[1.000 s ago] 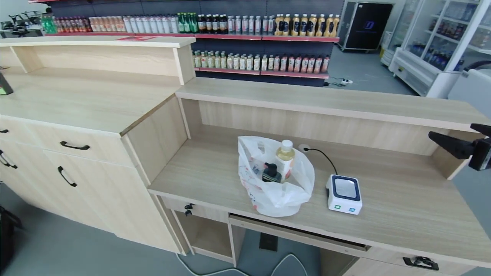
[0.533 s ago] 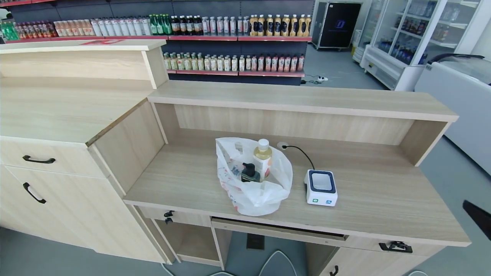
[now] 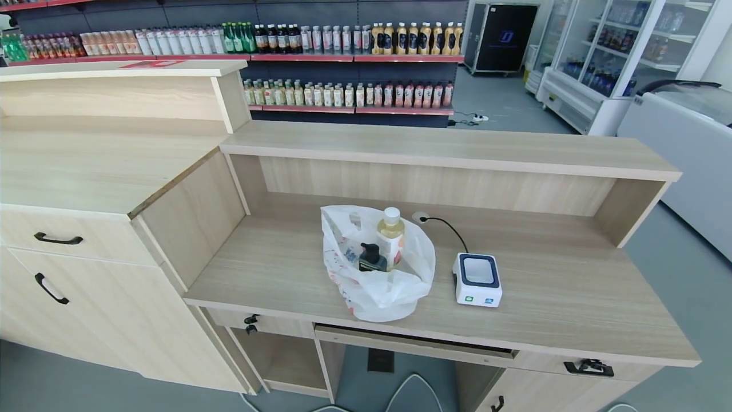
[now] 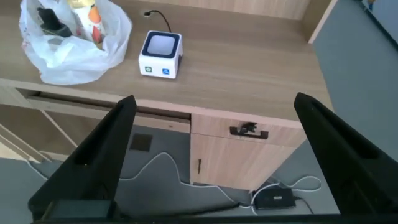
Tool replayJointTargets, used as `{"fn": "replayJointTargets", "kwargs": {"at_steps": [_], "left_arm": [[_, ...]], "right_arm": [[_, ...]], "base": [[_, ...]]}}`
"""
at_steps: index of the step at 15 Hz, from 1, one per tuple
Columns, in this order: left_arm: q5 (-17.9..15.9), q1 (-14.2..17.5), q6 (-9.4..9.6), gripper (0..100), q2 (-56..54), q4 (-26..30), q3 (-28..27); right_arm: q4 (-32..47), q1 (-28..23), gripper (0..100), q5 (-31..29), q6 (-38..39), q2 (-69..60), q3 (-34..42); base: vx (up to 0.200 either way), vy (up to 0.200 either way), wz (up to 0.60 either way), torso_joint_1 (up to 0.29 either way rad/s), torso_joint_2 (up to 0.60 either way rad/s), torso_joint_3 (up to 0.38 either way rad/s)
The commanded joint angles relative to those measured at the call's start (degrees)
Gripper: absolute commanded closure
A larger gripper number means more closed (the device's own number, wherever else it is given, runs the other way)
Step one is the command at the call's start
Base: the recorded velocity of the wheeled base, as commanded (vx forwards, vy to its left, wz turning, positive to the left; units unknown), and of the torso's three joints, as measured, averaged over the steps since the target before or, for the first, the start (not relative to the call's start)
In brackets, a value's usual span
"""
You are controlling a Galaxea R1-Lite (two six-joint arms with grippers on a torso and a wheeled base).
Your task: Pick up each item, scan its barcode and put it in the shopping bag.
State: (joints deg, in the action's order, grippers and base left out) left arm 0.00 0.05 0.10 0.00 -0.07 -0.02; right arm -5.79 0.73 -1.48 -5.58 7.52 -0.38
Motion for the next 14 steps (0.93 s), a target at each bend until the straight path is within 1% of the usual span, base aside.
{"fn": "replayJointTargets", "kwargs": {"at_steps": [1, 2, 14], "left_arm": [[0.00, 0.04, -0.01, 0, 0.00, -0.01, 0.02], [0.00, 0.04, -0.01, 0, 0.00, -0.01, -0.06], [0.00, 0.04, -0.01, 0, 0.00, -0.01, 0.02]], "right_arm": [[0.08, 0.59, 0, -0.28, 1.10, -5.68, 0.38], [0.08, -0.29, 0, -0.19, 1.28, -7.52, 0.38], [0.17, -0.29, 0, -0.55, 1.28, -7.52, 0.38]], "base": [[0.000, 0.000, 0.00, 0.000, 0.00, 0.000], [0.000, 0.000, 0.00, 0.000, 0.00, 0.000], [0.000, 0.000, 0.00, 0.000, 0.00, 0.000]]}}
